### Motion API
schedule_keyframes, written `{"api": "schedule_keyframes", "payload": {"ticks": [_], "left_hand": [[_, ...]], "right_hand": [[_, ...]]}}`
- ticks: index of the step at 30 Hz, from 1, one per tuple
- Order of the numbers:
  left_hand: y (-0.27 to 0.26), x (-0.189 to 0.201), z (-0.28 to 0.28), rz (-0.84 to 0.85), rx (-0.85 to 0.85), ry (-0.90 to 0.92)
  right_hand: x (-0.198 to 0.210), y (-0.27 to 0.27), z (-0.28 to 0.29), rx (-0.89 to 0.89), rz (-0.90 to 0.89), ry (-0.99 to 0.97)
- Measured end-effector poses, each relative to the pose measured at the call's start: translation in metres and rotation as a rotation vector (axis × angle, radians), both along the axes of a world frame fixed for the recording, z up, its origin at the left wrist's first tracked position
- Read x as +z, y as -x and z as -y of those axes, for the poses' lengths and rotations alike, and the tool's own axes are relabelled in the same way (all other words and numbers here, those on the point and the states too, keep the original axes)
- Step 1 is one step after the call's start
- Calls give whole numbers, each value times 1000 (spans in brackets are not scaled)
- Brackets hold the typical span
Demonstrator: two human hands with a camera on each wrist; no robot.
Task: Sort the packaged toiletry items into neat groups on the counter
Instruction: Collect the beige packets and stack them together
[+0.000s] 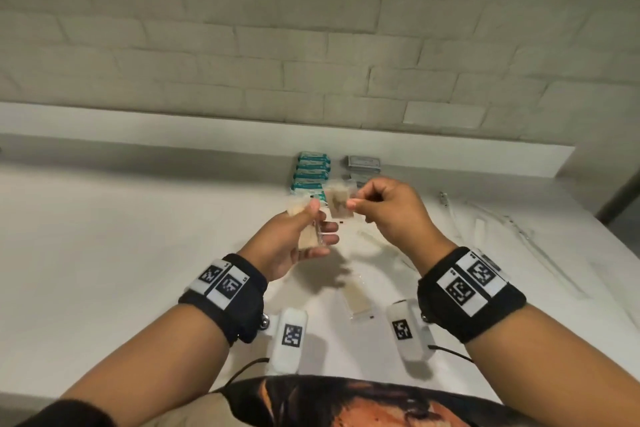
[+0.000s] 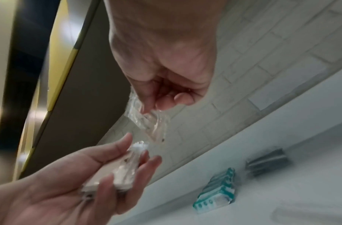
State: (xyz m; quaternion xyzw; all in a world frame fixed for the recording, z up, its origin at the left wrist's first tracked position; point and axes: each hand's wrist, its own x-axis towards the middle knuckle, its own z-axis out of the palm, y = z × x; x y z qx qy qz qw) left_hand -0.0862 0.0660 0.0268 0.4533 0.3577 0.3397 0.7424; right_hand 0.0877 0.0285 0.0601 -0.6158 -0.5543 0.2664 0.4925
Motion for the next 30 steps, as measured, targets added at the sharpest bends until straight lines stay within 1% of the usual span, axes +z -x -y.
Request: {"api": "schedule_keyframes", "payload": {"ticks": [1, 3, 4, 5, 6, 7, 10, 11, 12, 14, 16, 17, 20, 21, 22, 23, 24, 25, 27, 30], "left_hand": [[0, 1, -1, -12, -5, 39], [-1, 3, -3, 25, -41, 90], [-3, 3, -3, 43, -48, 82], [-4, 2, -3, 36, -32, 49], [-7, 2, -3, 14, -6, 1], [-10, 1, -3, -14, 21, -57], [-15, -2, -3, -74, 77, -208], [-16, -2, -3, -93, 88, -240], [-17, -2, -1, -111, 89, -264], [-18, -2, 1, -150, 76, -292], [-18, -2, 0, -168, 67, -308], [-17, -2, 0, -168, 65, -308], [-12, -5, -1, -141, 42, -260], [-11, -6, -1, -125, 30, -238], [-10, -7, 0, -107, 22, -214], [-9, -8, 0, -90, 26, -186], [-8, -9, 0, -67, 38, -156], [-6, -11, 0, -42, 53, -119], [-3, -12, -1, 17, 76, -38], [3, -13, -1, 94, 87, 61]], "right_hand": [[0, -4, 2, -2, 116, -102], [1, -9, 9, 68, 491, -270], [1, -11, 13, 132, 677, -337], [-3, -13, 15, 193, 779, -359], [-5, -16, 17, 232, 778, -335], [-6, -18, 18, 232, 683, -264], [2, -22, 16, 120, 185, -23], [6, -22, 14, 103, 111, 38], [10, -22, 11, 114, 98, 112], [16, -18, 6, 145, 207, 219], [18, -14, 1, 139, 290, 236], [19, -14, 0, 147, 287, 235], [21, -21, -3, 208, 133, 271], [20, -26, -6, 198, 157, 288], [20, -32, -9, 143, 299, 308], [18, -37, -13, 71, 493, 326], [16, -41, -15, 28, 627, 337], [13, -43, -17, 35, 648, 350], [8, -43, -19, 116, 575, 362], [-3, -38, -22, 199, 560, 360]]}}
